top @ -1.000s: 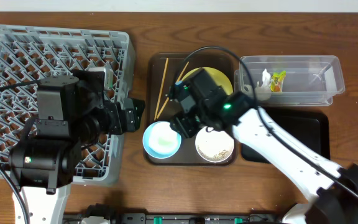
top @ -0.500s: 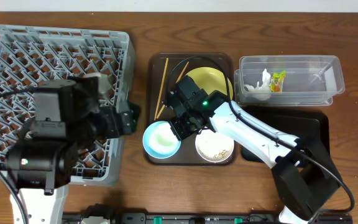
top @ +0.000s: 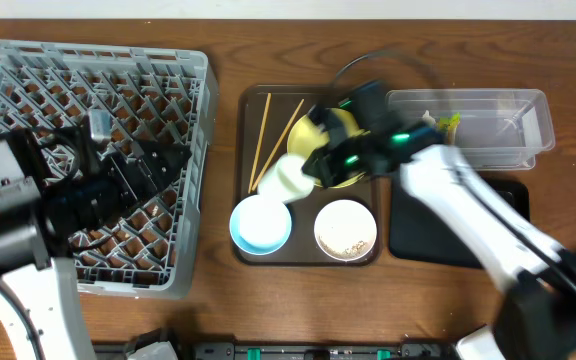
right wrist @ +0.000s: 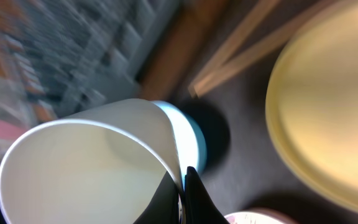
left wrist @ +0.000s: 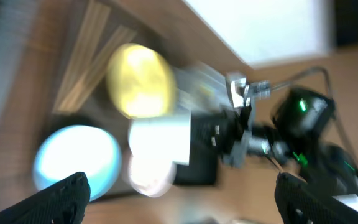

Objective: Sort waste into correct bins and load items into the dishwasher
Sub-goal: 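Hand the white cup from the right gripper to the left gripper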

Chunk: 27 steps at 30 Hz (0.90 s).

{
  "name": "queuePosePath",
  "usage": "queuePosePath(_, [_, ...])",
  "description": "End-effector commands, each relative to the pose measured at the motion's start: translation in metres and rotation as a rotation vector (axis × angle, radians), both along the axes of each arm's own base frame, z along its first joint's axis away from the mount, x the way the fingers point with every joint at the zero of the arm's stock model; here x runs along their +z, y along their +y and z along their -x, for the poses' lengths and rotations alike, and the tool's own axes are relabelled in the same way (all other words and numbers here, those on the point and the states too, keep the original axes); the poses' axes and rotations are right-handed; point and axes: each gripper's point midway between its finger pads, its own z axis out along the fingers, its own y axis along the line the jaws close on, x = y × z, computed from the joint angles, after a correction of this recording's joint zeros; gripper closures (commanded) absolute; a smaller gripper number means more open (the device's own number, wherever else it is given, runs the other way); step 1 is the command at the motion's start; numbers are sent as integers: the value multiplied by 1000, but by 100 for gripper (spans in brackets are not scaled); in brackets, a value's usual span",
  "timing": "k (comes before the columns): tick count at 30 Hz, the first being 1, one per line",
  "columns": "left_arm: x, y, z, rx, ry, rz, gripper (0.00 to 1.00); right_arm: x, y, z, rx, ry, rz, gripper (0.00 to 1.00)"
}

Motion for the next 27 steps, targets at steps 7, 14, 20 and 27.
queuePosePath(7, [61, -64, 20, -413, -238, 350, 6, 145, 1, 31, 229, -268, -450, 99])
queuePosePath(14, [66, -86, 34, -518, -238, 386, 10, 181, 15, 51, 372, -300, -607, 99])
queuePosePath(20, [66, -91, 36, -540, -239, 387, 10, 193, 34, 73, 477, -319, -659, 99])
queuePosePath(27, [68, -94, 42, -549, -225, 395, 16, 185, 53, 73, 451, -331, -623, 99])
